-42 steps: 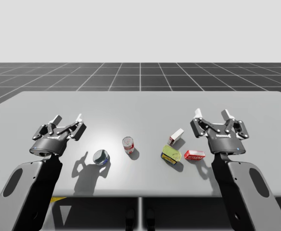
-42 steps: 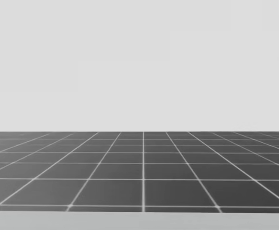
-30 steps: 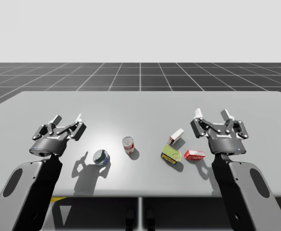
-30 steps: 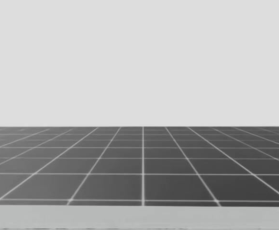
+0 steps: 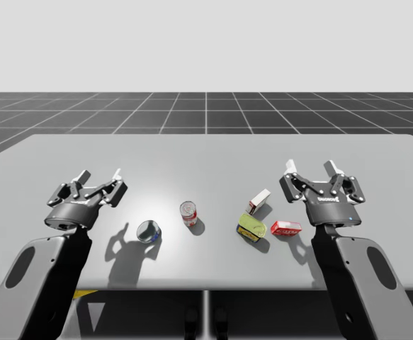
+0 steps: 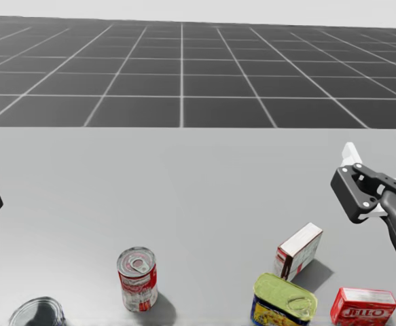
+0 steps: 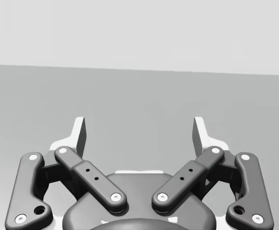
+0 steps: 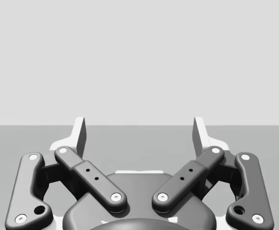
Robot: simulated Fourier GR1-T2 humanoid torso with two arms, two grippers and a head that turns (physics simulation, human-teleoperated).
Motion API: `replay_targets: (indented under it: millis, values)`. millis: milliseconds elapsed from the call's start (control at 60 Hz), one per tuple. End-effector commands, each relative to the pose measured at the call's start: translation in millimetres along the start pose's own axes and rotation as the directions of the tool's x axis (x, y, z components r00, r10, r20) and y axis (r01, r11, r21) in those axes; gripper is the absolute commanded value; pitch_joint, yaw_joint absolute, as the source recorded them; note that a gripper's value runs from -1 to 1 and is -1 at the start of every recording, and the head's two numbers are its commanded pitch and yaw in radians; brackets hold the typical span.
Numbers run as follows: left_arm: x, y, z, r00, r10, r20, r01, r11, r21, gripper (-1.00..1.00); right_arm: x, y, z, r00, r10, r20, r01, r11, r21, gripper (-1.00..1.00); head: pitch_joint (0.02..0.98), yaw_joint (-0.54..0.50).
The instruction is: Pick up the gelatin box and lift it.
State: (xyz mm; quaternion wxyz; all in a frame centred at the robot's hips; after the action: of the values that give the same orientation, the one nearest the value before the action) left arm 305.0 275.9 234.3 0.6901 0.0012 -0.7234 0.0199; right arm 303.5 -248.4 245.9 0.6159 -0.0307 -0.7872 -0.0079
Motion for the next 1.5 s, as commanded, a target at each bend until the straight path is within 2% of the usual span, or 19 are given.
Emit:
replay_targets:
  millis: [17, 83, 100, 300, 500, 600, 650, 717, 733, 817, 850, 883, 1033, 1217, 1317, 1333, 1350, 1450, 1500]
  values:
    - [-3, -0.5, -2, 0.9996, -0.023, -0.015, 0.023, 1.000, 0.002, -1.00, 1, 0.3, 0, 1.0000, -0.002, -0.005, 0.002, 1.000, 0.007, -1.00, 0.664, -0.10]
    - [-3, -1.8, -1, 0.9995, -0.025, -0.017, 0.025, 1.000, -0.004, -1.00, 1, 0.0, 0, 1.0000, -0.001, -0.004, 0.001, 1.000, 0.003, -1.00, 0.715, -0.15]
    - [-3, -3.1, 0, 0.9995, -0.026, -0.017, 0.026, 1.000, -0.009, -1.00, 2, 0.0, 0, 1.0000, -0.001, -0.003, 0.001, 1.000, 0.002, -1.00, 0.746, -0.20]
    - [-4, -11.4, 3, 0.9993, -0.033, -0.018, 0.032, 0.999, -0.032, -1.00, 4, -1.3, 1, 1.0000, 0.002, 0.006, -0.001, 1.000, -0.007, -1.00, 0.864, -0.40]
    - [-7, -16.3, 3, 0.9989, -0.040, -0.025, 0.039, 0.998, -0.042, -1.00, 7, -0.4, 3, 0.9999, 0.000, 0.013, 0.000, 1.000, 0.001, -1.00, 0.894, -0.45]
    - [-8, -16.3, 3, 0.9988, -0.041, -0.027, 0.040, 0.998, -0.041, -1.00, 9, 0.9, 4, 0.9999, -0.016, 0.004, 0.016, 1.000, 0.018, -1.00, 0.884, -0.44]
    - [-8, -16.3, 3, 0.9989, -0.038, -0.029, 0.037, 0.999, -0.040, -1.00, 11, 0.1, 5, 0.9985, -0.045, -0.033, 0.046, 0.999, 0.028, -1.00, 0.879, -0.43]
    - [-8, -16.6, 3, 0.9988, -0.037, -0.032, 0.036, 0.999, -0.040, -1.00, 15, -1.1, 10, 0.9968, -0.068, -0.042, 0.069, 0.997, 0.038, -1.00, 0.875, -0.43]
    - [-9, -16.7, 3, 0.9988, -0.037, -0.033, 0.035, 0.999, -0.040, -1.00, 16, -1.4, 12, 0.9973, -0.057, -0.045, 0.059, 0.998, 0.032, -1.00, 0.874, -0.43]
    - [-9, -16.8, 3, 0.9987, -0.037, -0.034, 0.036, 0.998, -0.043, -1.00, 21, -3.5, 24, 0.9961, -0.055, -0.068, 0.058, 0.998, 0.031, -1.00, 0.874, -0.43]
    - [-8, -16.9, 3, 0.9988, -0.036, -0.034, 0.035, 0.998, -0.045, -1.00, 21, -3.0, 31, 0.9964, -0.042, -0.074, 0.043, 0.999, 0.023, -1.00, 0.872, -0.43]
    - [-8, -17.0, 3, 0.9988, -0.035, -0.034, 0.034, 0.998, -0.046, -1.00, 20, -2.0, 38, 0.9969, -0.010, -0.079, 0.011, 1.000, 0.012, -1.00, 0.872, -0.43]
    - [-8, -17.7, 3, 0.9988, -0.035, -0.034, 0.034, 0.998, -0.050, -1.00, 10, 1.8, 67, 0.9937, 0.030, -0.108, -0.026, 0.999, 0.037, -1.00, 0.873, -0.42]
    - [-10, -18.8, 3, 0.9985, -0.039, -0.037, 0.037, 0.998, -0.049, -1.00, -7, 8.2, 103, 0.9868, 0.044, -0.156, -0.034, 0.997, 0.068, -1.00, 0.882, -0.42]
    - [-10, -19.8, 3, 0.9983, -0.042, -0.039, 0.040, 0.998, -0.051, -1.00, -15, 7.9, 118, 0.9850, 0.042, -0.167, -0.033, 0.998, 0.056, -1.00, 0.886, -0.42]
    - [-11, -20.5, 3, 0.9982, -0.044, -0.040, 0.042, 0.998, -0.052, -1.00, -17, 7.5, 123, 0.9839, 0.060, -0.168, -0.052, 0.997, 0.054, -1.00, 0.886, -0.42]
    - [-11, -20.7, 3, 0.9982, -0.045, -0.040, 0.042, 0.998, -0.053, -1.00, -19, 7.2, 124, 0.9835, 0.065, -0.169, -0.057, 0.997, 0.055, -1.00, 0.886, -0.42]
    - [-12, -21.5, 3, 0.9982, -0.046, -0.040, 0.043, 0.998, -0.054, -1.00, -28, 6.9, 137, 0.9740, 0.085, -0.210, -0.074, 0.995, 0.059, -1.00, 0.887, -0.42]
    - [-12, -21.8, 3, 0.9982, -0.046, -0.039, 0.044, 0.998, -0.054, -1.00, -32, 7.9, 140, 0.9721, 0.092, -0.215, -0.080, 0.995, 0.064, -1.00, 0.887, -0.42]
